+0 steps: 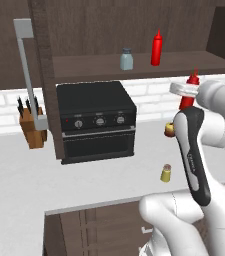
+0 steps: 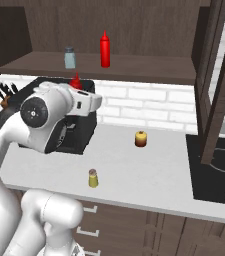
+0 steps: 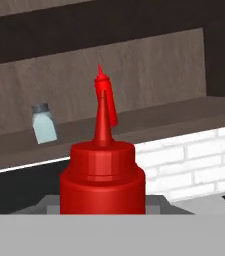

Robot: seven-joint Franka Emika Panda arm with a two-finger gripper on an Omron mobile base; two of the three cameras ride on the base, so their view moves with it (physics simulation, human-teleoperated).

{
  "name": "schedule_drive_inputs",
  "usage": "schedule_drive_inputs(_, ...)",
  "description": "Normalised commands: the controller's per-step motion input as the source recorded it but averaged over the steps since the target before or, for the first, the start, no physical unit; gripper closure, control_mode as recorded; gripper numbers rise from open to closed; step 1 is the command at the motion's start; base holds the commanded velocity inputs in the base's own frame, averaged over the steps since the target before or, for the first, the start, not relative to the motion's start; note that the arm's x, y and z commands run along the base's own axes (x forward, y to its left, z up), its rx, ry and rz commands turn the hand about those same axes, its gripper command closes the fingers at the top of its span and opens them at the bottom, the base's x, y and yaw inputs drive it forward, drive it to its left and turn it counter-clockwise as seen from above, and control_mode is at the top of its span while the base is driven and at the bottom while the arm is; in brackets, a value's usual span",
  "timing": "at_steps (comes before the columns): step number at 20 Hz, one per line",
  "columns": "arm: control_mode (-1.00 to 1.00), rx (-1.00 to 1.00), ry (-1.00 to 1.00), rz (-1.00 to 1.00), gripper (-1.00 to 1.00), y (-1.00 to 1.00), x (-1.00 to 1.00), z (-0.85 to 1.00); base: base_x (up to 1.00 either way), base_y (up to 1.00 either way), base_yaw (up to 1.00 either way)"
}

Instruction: Put the shaker and condiment bottle from the counter next to their counterparts in the cabinet.

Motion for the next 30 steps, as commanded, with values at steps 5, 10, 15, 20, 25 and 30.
schedule_drive_inputs(5, -1.0, -0.07, -0.06, -0.06, 1.0, 0.01, 0.0, 0.46, 0.0, 0.0, 0.0)
schedule_drive_inputs(10, -1.0, -0.12, -0.11, -0.08, 1.0, 0.04, 0.0, 0.41, 0.0, 0.0, 0.0)
schedule_drive_inputs(15, -1.0, -0.08, -0.05, -0.07, 1.0, 0.02, 0.0, 0.29, 0.0, 0.0, 0.0)
schedule_drive_inputs(20, -1.0, -0.01, 0.0, -0.04, 1.0, 0.0, 0.04, 0.16, 0.0, 0.0, 0.0)
schedule_drive_inputs(25, -1.0, 0.0, 0.01, -0.03, 1.0, 0.0, 0.12, 0.14, 0.0, 0.0, 0.0)
schedule_drive_inputs(30, -1.0, -0.01, 0.0, 0.0, 1.0, 0.0, 0.2, 0.06, 0.0, 0.0, 0.0)
